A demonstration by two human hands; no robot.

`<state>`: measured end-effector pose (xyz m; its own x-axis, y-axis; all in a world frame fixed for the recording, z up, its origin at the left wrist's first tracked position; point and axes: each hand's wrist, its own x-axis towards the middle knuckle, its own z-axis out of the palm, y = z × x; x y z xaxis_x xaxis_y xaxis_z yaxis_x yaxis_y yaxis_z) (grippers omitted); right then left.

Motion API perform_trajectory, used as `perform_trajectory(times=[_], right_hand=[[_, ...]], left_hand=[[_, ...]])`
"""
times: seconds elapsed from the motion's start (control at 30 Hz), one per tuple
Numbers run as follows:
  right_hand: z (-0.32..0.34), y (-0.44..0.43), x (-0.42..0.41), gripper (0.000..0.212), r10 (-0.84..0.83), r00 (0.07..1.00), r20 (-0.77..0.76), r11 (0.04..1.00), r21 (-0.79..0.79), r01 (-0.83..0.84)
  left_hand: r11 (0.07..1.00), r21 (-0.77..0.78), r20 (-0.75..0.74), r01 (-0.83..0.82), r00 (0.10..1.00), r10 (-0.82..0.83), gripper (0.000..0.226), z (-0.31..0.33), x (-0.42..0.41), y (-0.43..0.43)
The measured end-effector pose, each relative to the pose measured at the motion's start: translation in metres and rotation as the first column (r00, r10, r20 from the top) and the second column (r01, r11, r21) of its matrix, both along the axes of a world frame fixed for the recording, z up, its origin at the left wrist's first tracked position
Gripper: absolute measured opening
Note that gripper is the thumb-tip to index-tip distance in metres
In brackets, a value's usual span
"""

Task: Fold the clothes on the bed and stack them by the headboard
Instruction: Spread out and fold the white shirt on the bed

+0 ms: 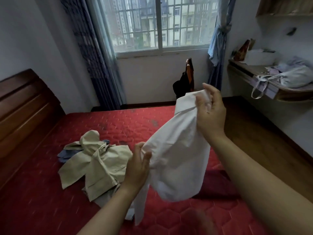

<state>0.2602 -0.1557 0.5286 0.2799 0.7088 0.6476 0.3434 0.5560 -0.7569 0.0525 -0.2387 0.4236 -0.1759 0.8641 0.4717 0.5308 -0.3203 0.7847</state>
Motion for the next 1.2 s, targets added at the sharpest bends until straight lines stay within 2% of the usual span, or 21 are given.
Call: perform_trajectory(times=[0.07, 0.17, 0.37, 0.43, 0.57, 0.77, 0.93, 1.0, 1.07, 1.13, 1.2], right_hand=[[-0.01, -0.031, -0.016, 0.032, 0.022, 0.998, 0.056, 0.999, -0.042, -0.02], [-0.02, -0.074, -0.033, 0.031, 0.044, 0.998, 0.042, 0.997, -0.072, -0.041], [-0.003, -0.125, -0.035, 0.028, -0.019, 0.998, -0.059, 0.999, -0.051, 0.016], [0.003, -0.128, -0.032, 0.028, -0.042, 0.997, -0.067, 0.996, -0.085, 0.036], [-0.015, -0.114, -0.03, 0.028, -0.052, 0.998, -0.019, 0.984, -0.172, 0.048], [-0.108, -0.034, -0.028, 0.029, -0.001, 0.999, 0.052, 0.95, -0.313, 0.017], [-0.205, 0.123, -0.033, 0.037, 0.037, 0.987, 0.156, 0.9, -0.435, 0.035], [-0.249, 0.194, -0.034, 0.051, 0.097, 0.963, 0.252, 0.824, -0.563, 0.064], [-0.296, 0.24, -0.034, 0.065, 0.188, 0.911, 0.368, 0.73, -0.672, 0.121], [-0.344, 0.254, -0.038, 0.065, 0.265, 0.853, 0.45, 0.714, -0.686, 0.14], [-0.393, 0.24, -0.05, 0.062, 0.357, 0.82, 0.448, 0.706, -0.704, 0.077]], left_hand=[[0.998, -0.057, 0.012, 0.017, 1.0, -0.016, 0.067, -0.008, -0.015, -0.033], [0.999, -0.024, 0.046, -0.034, 0.998, 0.035, 0.054, -0.012, -0.039, -0.073], [0.994, 0.104, -0.016, -0.019, 1.0, 0.021, 0.028, 0.022, -0.061, -0.105], [0.994, 0.11, -0.042, -0.02, 0.999, 0.025, 0.021, 0.031, -0.06, -0.104], [0.999, 0.034, -0.084, -0.01, 0.996, 0.012, 0.022, 0.015, -0.057, -0.091], [0.984, -0.169, -0.128, -0.059, 0.991, 0.037, 0.022, -0.063, -0.051, -0.033], [0.947, -0.297, -0.126, -0.126, 0.988, 0.092, 0.019, -0.145, -0.049, 0.098], [0.898, -0.402, -0.204, -0.182, 0.973, 0.106, 0.032, -0.187, -0.051, 0.161], [0.811, -0.541, -0.26, -0.223, 0.961, 0.09, 0.048, -0.232, -0.054, 0.203], [0.764, -0.608, -0.243, -0.214, 0.967, 0.077, 0.049, -0.279, -0.059, 0.217], [0.744, -0.634, -0.255, -0.213, 0.965, 0.059, 0.044, -0.323, -0.07, 0.211]])
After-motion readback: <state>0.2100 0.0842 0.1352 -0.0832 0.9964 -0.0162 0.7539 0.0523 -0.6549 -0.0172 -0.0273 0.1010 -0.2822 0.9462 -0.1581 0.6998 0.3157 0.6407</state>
